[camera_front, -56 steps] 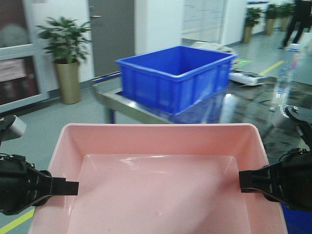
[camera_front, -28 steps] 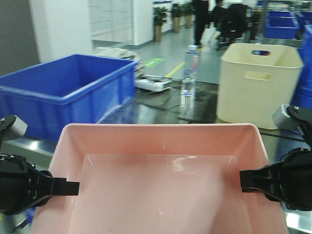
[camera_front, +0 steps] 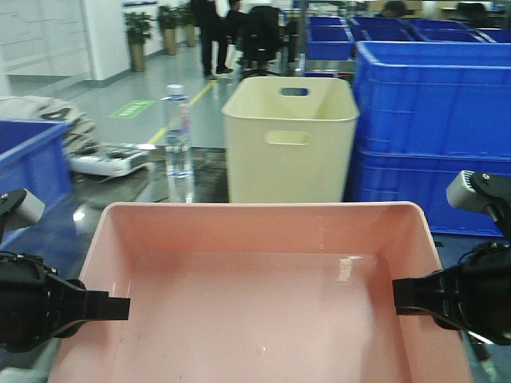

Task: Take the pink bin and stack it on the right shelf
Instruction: 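Carry the held bin toward the metal shelf beside the cream bin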

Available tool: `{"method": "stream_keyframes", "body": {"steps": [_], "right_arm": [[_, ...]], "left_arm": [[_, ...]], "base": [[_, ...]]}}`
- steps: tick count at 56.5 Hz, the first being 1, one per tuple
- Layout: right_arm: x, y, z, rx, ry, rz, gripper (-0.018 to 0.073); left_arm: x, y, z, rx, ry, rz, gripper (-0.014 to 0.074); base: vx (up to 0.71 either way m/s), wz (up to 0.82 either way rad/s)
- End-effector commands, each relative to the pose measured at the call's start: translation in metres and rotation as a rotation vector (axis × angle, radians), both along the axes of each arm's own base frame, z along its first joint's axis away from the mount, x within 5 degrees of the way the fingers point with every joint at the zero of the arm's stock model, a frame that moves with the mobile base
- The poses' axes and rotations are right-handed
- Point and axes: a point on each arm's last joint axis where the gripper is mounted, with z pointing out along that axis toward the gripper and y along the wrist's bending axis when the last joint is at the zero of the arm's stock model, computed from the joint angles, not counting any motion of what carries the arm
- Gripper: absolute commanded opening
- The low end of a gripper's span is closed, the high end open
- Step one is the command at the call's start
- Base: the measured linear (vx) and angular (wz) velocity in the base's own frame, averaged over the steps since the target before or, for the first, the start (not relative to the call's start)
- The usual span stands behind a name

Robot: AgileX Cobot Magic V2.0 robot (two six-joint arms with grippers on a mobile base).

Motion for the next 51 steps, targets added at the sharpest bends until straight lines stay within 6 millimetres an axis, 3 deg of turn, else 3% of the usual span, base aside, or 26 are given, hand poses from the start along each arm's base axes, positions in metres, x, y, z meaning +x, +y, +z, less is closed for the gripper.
{"method": "stream_keyframes", "body": {"steps": [1,19,51], "right_arm": [[-0.0004,0.0006,0.0239,0.079,-0.145,-0.021,-0.0008],[-0.0004,0.0007,0.0239,0.08,-0.144,-0.021,-0.0008],[-0.0004,0.0006,0.0239,0.079,-0.144,-0.021,-0.0008]], "left_arm": [[-0.0077,-0.0055,0.0183,-0.095,-0.031,-0.017,-0.0001],[-0.0075,-0.0054,0.0185,-0.095,-0.033,-0.015,-0.0001],[-0.0074,-0.0054,0.0185,-0.095,-0.034,-0.014,-0.0001]], "base": [[0.24,-0.54],[0.22,-0.38],[0.12,-0.01]]}}
